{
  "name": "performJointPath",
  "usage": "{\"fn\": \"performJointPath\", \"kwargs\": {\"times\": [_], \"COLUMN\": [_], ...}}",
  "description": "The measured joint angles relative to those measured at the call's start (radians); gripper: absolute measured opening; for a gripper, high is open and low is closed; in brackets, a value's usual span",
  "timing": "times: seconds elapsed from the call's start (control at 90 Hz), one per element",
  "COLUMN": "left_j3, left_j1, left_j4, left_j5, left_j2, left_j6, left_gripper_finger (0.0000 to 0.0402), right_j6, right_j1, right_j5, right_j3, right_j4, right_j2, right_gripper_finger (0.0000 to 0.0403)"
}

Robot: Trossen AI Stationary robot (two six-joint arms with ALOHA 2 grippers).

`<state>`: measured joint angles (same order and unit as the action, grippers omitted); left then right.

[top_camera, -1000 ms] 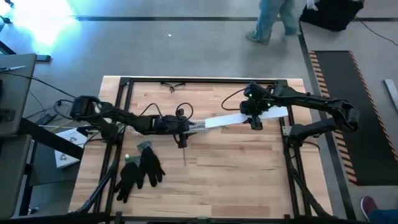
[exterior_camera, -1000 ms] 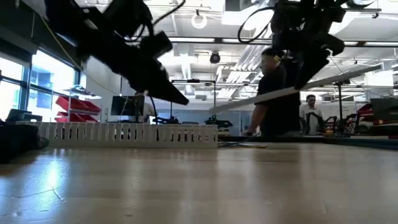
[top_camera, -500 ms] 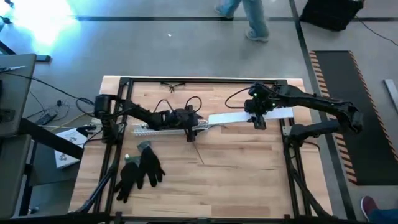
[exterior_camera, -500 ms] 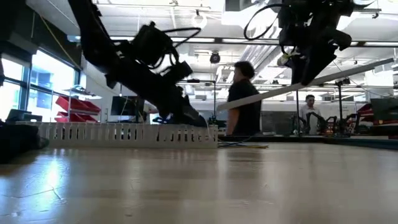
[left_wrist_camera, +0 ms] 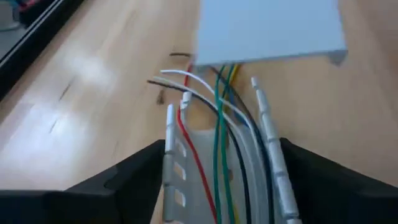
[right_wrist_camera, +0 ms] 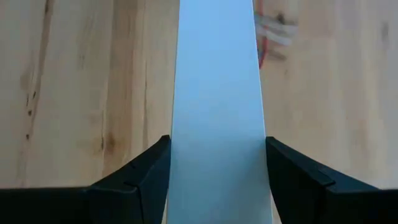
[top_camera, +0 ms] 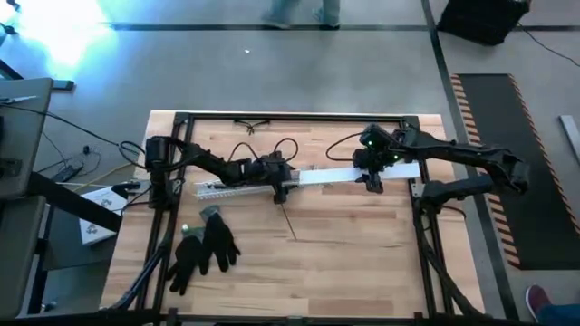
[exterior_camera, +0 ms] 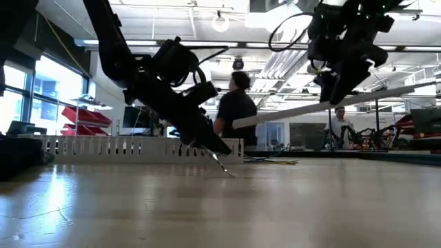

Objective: Ziptie cables
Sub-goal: Close the white cable duct

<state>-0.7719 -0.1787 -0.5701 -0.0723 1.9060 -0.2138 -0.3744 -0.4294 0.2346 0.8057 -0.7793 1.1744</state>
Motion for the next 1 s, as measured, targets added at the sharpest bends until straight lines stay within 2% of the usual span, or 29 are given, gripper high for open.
{"fn": "performJointPath", "kwargs": {"times": [0.311,0.778,1.0], "left_j3": [0.000,-0.021,-0.024], "left_j1": [0.000,0.001,0.010], "left_j4": [-0.073,-0.131,-0.111], "left_j5": [0.045,0.033,0.033], "left_j2": [0.002,0.074,0.071], "left_j6": [0.029,0.053,0.053], "left_gripper_finger": [0.0269,0.0267,0.0222], "right_j6": [-0.011,0.011,-0.008], "right_j1": [0.000,0.000,0.000], "right_j5": [-0.042,-0.065,-0.040], "right_j3": [-0.019,-0.019,-0.109], "right_j4": [0.046,0.011,0.054], "right_j2": [-0.057,-0.188,-0.185], "right_gripper_finger": [0.0203,0.0203,0.0203]}}
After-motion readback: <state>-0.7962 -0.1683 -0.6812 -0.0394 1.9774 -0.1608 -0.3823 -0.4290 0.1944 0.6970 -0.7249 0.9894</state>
